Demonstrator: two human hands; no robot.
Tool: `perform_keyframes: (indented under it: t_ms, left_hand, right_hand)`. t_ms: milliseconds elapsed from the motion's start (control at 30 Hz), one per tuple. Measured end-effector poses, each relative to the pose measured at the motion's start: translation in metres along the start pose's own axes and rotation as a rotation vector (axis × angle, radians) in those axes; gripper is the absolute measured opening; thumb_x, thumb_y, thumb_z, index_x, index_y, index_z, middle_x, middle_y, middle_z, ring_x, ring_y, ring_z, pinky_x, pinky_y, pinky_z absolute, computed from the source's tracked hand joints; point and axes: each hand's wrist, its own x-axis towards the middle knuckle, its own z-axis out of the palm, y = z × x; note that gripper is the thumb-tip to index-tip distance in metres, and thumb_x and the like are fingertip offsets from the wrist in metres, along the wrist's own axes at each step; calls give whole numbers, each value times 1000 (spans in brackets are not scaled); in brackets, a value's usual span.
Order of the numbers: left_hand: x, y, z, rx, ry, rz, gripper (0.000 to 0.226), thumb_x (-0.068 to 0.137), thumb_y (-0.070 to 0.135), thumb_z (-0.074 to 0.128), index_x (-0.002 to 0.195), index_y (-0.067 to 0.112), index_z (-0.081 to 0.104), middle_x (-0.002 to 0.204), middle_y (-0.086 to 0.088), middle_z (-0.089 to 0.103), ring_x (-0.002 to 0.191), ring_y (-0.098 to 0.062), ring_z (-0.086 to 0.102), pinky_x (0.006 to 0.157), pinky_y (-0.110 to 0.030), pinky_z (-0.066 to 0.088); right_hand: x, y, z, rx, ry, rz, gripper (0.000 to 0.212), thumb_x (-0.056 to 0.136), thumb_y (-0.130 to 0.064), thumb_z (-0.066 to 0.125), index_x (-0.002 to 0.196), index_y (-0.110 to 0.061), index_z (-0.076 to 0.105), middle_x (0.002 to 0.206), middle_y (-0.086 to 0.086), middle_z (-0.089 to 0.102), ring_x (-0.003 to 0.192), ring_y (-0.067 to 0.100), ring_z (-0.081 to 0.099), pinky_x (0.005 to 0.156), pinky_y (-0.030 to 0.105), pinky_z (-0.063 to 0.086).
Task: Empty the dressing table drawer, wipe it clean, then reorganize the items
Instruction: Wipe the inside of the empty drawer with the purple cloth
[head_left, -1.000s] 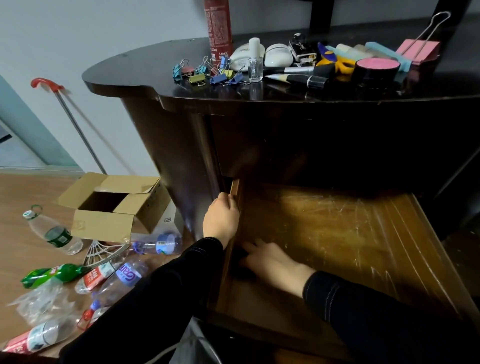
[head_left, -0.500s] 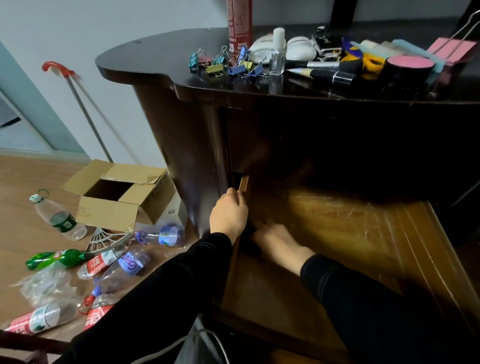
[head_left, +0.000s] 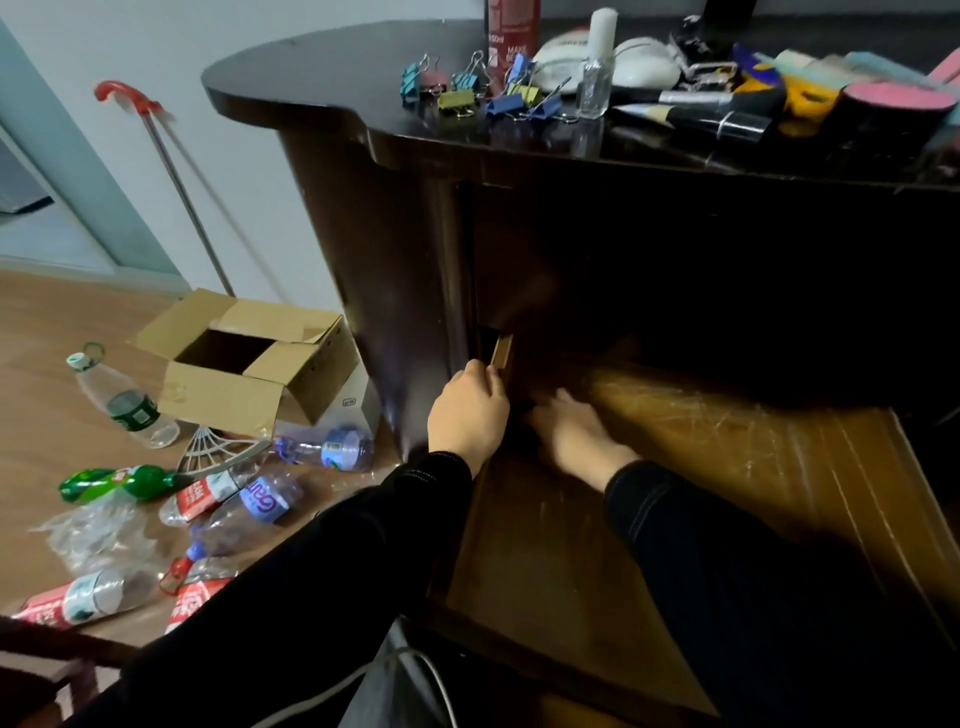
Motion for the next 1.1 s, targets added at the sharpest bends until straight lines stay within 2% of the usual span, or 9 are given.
perform_keyframes:
  t_ms: [167,233,333,500,600,667,800,1000,1100]
  left_hand:
    - [-1,0,0,4,-8,-16,29,106,36,32,90,16,46,104,-10,61,98,-35,58,77,-36,35]
    - [-1,3,-2,0,-11,-17,30,106,35,32,90,14,46,104,-11,61,98,-35,57,76,-35,33]
    - [-5,4,-5,-12,-21,-23,32,106,34,32,93,11,49,104,-12,62,97,-36,57,76,-36,35]
    - [-6,4,-6,-31,-18,-11,34,107,35,31,92,11,50,100,-11,62,94,-34,58,76,-37,37]
    - [-4,3,-3,-33,-10,-13,34,106,36,31,89,13,48,95,-7,59,89,-32,57,75,-36,35]
    - [-1,1,-1,-25,2,-14,33,106,36,31,87,14,46,94,-6,58,87,-30,55,74,-36,34]
    - [1,-1,2,-1,17,-3,31,106,37,32,86,16,46,95,-7,59,85,-29,53,74,-35,34]
    - [-1,3,-2,1,5,-9,32,106,36,32,92,13,49,99,-9,61,90,-32,56,75,-35,35]
    - [-5,5,-5,-14,0,-19,34,106,36,31,93,11,51,101,-11,62,92,-33,57,75,-36,36]
  right_hand:
    - [17,-11,1,-60,-150,112,53,99,-14,58,149,-27,44,164,3,24,152,33,15,113,44,38]
    - [-5,-16,3,-23,-174,71,52,98,-14,60,147,-24,47,160,7,30,147,34,28,112,44,40]
    - [-60,-26,18,29,-37,-160,40,91,-14,63,130,-23,64,141,10,52,125,32,50,98,42,47]
    - [-93,-22,33,-44,-127,-366,59,93,-4,62,145,-28,52,165,7,23,149,39,23,115,46,35]
    - [-69,-7,29,3,-48,-297,55,96,-7,60,144,-31,51,162,6,30,146,36,32,116,45,36]
    - [-37,0,21,22,-12,-128,51,97,-11,59,144,-30,52,158,8,37,144,36,35,114,44,37]
    - [21,7,2,58,-56,151,54,98,-18,60,148,-31,44,160,3,30,152,32,18,112,44,37]
    - [9,-8,12,-51,-140,141,60,95,-17,64,150,-30,42,165,5,18,151,35,16,109,46,43]
    - [-33,-21,29,-155,-251,-60,58,98,-22,61,151,-34,40,164,5,22,145,36,31,109,44,44]
